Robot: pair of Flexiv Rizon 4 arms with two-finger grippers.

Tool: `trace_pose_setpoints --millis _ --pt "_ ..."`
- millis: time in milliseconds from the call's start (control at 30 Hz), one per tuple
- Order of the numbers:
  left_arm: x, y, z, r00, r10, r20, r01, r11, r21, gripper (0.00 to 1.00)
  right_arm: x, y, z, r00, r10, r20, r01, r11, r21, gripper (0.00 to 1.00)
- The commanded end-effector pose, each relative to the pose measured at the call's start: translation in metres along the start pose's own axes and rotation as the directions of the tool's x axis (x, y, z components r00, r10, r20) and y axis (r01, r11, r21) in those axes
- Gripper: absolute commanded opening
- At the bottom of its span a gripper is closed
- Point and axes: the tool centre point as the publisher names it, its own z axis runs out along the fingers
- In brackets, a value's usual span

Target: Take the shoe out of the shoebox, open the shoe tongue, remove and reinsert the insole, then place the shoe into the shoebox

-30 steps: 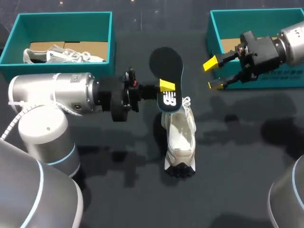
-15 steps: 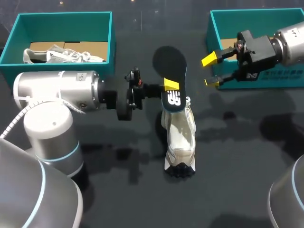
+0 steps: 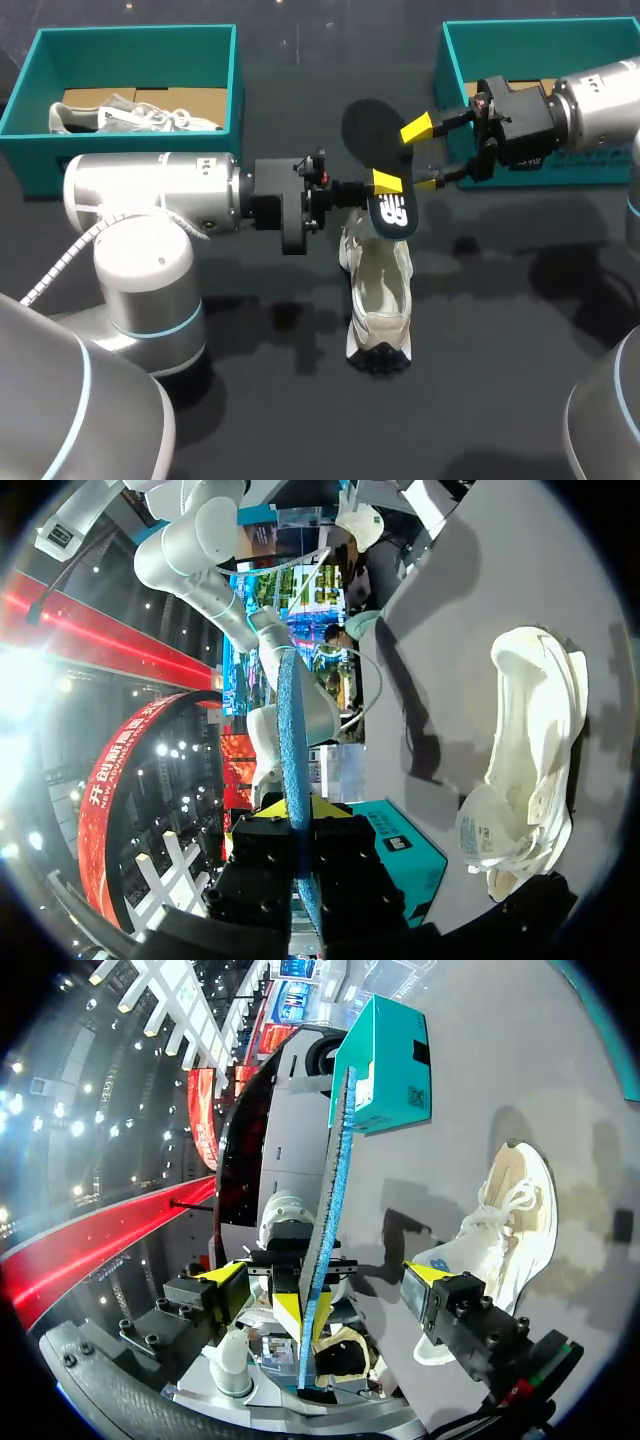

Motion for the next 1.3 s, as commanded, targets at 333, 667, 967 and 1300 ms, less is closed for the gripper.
trace_pose_setpoints --millis 333,667,967,1300 --pt "0.0085 0.0051 0.0146 1.0 0.015 -0.019 -0.015 0.999 -0.03 0.0 -0.0031 -0.0087 0.0119 1.0 0.002 -0.03 -0.004 0.999 -0.052 0.46" --pt "0.0111 0.0034 0.0146 1.0 0.022 -0.022 -0.023 0.999 -0.036 0.0 -0.0023 -0.0074 0.012 0.999 0.0 -0.044 -0.003 0.998 -0.057 0.3" --pt "0.0103 0.0 0.0165 0.999 0.027 -0.016 -0.028 0.999 -0.032 0.0 -0.0045 -0.0032 0.0117 0.998 -0.007 -0.059 0.004 0.999 -0.053 0.3" --pt "0.0121 0.0004 0.0191 0.999 0.038 -0.021 -0.039 0.999 -0.035 0.0 -0.0068 -0.0001 0.0152 0.997 -0.014 -0.081 0.011 0.999 -0.037 0.18"
